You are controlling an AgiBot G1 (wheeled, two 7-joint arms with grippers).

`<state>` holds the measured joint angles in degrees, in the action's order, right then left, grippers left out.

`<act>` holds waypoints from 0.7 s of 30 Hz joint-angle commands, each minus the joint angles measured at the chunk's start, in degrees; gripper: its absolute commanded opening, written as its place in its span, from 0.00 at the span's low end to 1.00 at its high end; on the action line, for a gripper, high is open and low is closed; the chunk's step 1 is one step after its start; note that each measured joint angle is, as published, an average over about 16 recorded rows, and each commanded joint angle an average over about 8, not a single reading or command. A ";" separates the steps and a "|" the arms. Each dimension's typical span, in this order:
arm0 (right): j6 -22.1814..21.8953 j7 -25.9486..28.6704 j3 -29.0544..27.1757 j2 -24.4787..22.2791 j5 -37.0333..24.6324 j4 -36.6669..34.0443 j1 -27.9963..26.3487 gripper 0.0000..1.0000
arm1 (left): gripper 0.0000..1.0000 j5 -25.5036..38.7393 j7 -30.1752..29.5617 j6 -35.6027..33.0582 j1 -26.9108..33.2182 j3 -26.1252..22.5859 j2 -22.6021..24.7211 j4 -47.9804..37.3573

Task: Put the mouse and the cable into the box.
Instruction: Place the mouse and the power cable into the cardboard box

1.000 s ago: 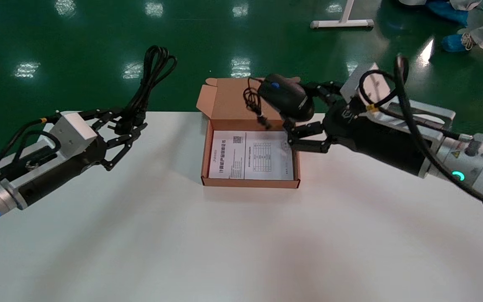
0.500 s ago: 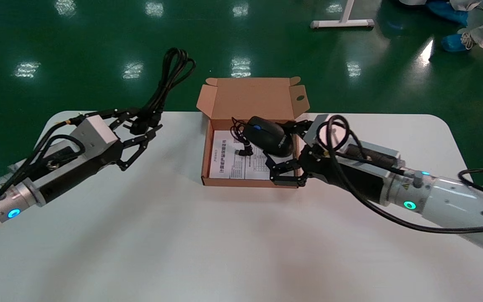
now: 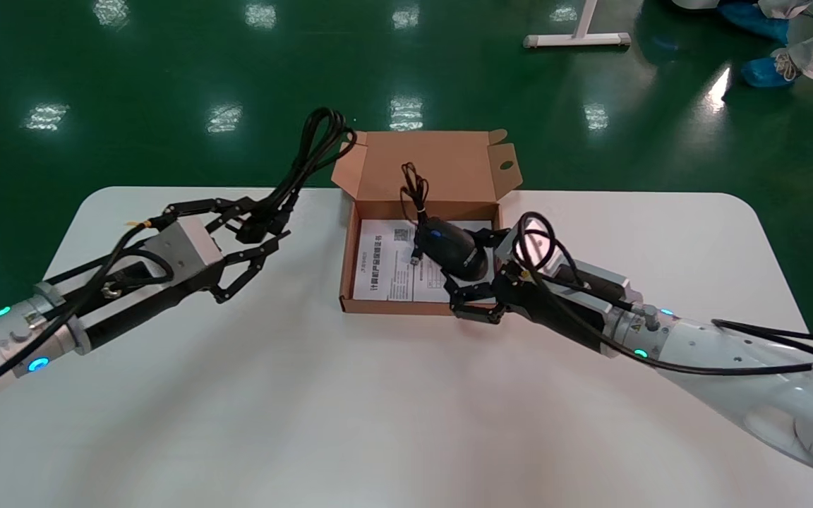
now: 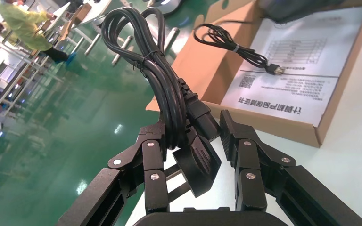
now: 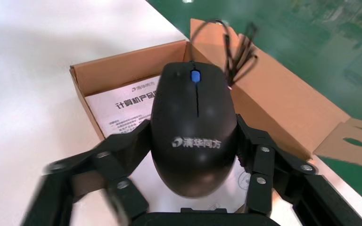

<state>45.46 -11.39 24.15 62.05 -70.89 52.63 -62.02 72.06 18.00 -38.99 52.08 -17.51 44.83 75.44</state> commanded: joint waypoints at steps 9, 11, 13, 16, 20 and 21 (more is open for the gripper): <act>1.62 -2.98 -0.76 0.76 1.28 -3.13 -0.76 1.00 | 0.00 3.02 2.12 -2.76 3.49 -3.09 2.49 -2.66; 1.82 -3.31 -0.84 0.84 1.42 -3.49 -0.86 1.00 | 0.00 3.37 2.85 -3.35 4.41 -3.66 3.50 -3.98; 1.97 -3.60 -0.92 0.89 1.54 -3.78 -0.96 1.00 | 0.00 3.56 3.76 -3.90 5.29 -4.10 4.53 -5.41; 2.13 -3.87 -1.27 0.60 1.88 -3.98 -1.20 1.00 | 0.00 3.61 5.44 -4.55 6.57 -4.52 6.16 -7.86; 2.03 -3.79 -2.15 -0.46 2.57 -3.62 -1.58 1.00 | 0.00 3.23 8.05 -5.33 8.05 -4.74 8.35 -11.38; 1.99 -3.64 -2.40 -0.81 2.78 -3.41 -1.67 1.00 | 0.00 3.07 8.72 -5.55 8.37 -4.76 8.91 -12.27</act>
<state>47.39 -14.74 21.87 61.19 -68.25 49.55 -63.58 74.95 26.77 -44.63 60.31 -22.18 53.70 63.31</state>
